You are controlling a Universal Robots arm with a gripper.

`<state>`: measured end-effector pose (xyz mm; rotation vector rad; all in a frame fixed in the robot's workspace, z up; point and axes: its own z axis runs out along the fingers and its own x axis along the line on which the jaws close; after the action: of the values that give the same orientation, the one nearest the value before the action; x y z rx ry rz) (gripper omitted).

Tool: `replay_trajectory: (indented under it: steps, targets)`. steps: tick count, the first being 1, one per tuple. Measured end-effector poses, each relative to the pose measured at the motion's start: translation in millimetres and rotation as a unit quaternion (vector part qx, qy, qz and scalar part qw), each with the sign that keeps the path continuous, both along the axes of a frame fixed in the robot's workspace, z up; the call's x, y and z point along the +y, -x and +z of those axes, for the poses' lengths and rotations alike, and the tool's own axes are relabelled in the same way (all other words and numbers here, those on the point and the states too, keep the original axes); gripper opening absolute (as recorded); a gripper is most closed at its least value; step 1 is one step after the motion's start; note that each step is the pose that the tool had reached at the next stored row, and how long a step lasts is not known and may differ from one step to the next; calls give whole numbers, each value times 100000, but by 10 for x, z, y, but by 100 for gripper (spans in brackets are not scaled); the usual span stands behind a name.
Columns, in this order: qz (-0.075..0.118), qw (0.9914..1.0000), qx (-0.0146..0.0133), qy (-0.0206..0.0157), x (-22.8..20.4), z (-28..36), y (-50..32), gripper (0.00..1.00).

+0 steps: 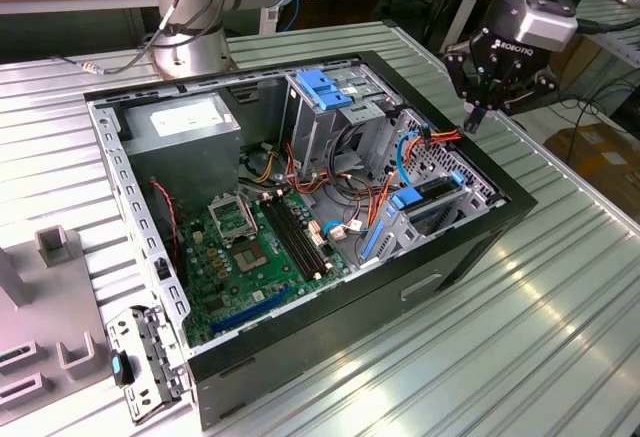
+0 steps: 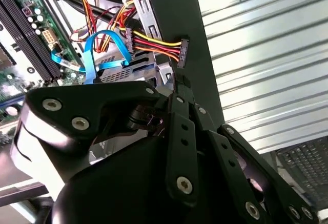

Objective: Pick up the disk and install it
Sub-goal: 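Insert the first disk wire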

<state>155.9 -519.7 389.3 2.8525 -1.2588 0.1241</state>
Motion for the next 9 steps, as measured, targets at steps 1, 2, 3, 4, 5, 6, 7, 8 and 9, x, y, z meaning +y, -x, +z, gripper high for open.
replay_trajectory:
  steps: [1, 2, 3, 4, 5, 6, 7, 8, 9]
  targets:
    - [914, 99996, 0, -2, 0, -5, -1, 11]
    - [1802, 99984, -2, -2, 0, -11, -1, 11]
    - [3299, 99946, -3, -2, 0, -20, -1, 18]
    - [4919, 99879, -1, -7, 0, -31, -2, 18]
    - [5845, 99829, -1, -5, 0, -38, -2, 18]
    - [6732, 99773, 0, -4, 0, -45, -2, 18]
    - [7439, 99723, -2, -11, 0, -53, -3, 19]
    - [8103, 99671, 1, -5, 0, -61, -6, 19]
    - [8770, 99615, 0, 0, 1, -71, -12, 25]
